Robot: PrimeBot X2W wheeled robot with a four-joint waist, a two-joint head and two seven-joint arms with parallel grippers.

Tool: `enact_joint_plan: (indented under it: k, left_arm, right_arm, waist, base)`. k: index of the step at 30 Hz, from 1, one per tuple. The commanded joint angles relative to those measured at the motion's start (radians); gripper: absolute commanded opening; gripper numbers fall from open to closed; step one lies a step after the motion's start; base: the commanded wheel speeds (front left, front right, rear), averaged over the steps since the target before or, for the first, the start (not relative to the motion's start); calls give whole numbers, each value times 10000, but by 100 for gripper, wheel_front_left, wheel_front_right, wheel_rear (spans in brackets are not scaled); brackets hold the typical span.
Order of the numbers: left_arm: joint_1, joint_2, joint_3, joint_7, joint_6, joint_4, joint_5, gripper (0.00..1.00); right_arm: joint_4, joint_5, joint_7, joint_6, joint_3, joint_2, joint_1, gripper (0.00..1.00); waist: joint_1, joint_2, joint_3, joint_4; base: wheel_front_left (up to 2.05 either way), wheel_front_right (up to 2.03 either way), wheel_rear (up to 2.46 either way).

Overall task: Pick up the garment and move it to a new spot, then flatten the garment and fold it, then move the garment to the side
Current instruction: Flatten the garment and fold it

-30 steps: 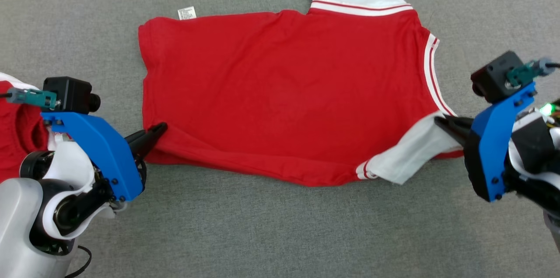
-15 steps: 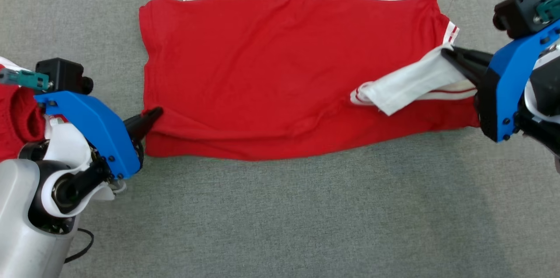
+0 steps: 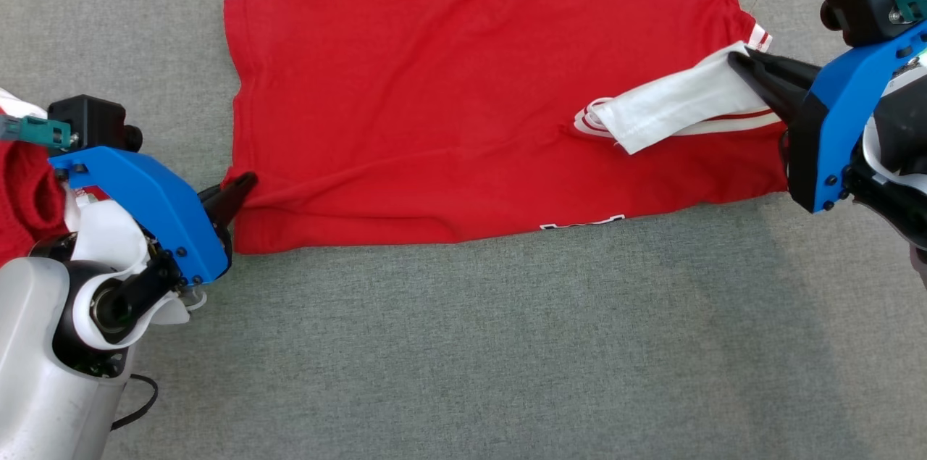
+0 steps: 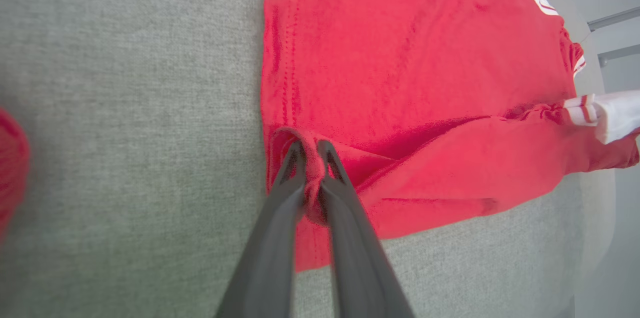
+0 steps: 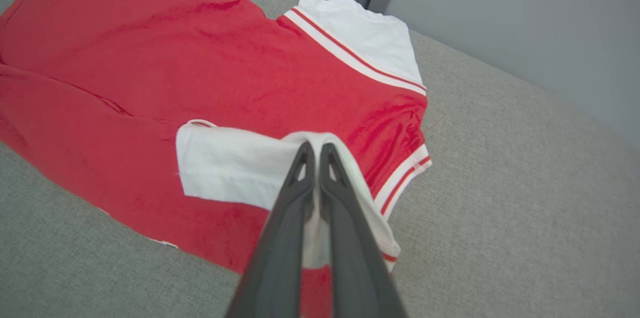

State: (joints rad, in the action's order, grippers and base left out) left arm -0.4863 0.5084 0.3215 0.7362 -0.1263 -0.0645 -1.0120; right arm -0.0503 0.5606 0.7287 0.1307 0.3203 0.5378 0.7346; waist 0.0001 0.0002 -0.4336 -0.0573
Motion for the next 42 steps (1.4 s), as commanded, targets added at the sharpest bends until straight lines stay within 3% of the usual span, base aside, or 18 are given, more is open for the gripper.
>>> enact_joint_plan:
  k: [1,6,11,17,21,30,42]
  left_arm:
    - [-110,-52,-37,-77,53,-27,-22,100]
    - [188,-251,-221,-793,133,95,103,100]
    - [1208,-180,-219,-2449,-57,446,1178,100]
    - [2742,-939,-304,-4545,-701,534,1915,100]
    - [3118,-1367,-16,-5529,-948,177,2489,100]
    - [2248,-1805,1038,-6025,-1141,-1292,3792,100]
    - [961,-2111,1740,-5712,-1058,-3044,4389,100]
  right_arm:
    - [-94,62,-192,1,44,-82,177,100]
    - [-246,67,-670,1,89,-151,54,100]
    - [-233,-85,-1043,1,-214,-61,-748,100]
    - [5,-706,-729,1,-1469,-408,-2340,100]
    - [166,-1447,-488,1,-2600,-1036,-3255,100]
    - [285,-3428,-24,1,-4165,-2411,-3950,100]
    - [-694,-4392,-32,1,-4400,-3213,-3123,100]
  waist:
    - [-1,-2,24,22]
    - [-1,-2,220,85]
    - [-1,-2,643,211]
    - [-1,-2,1192,428]
    - [-1,-2,1437,540]
    - [-1,-2,1652,584]
    - [-1,-2,1145,354]
  base:
    - [0,0,0]
    - [0,0,0]
    - [0,0,0]
    - [0,0,0]
    - [0,0,0]
    - [0,0,0]
    - [0,0,0]
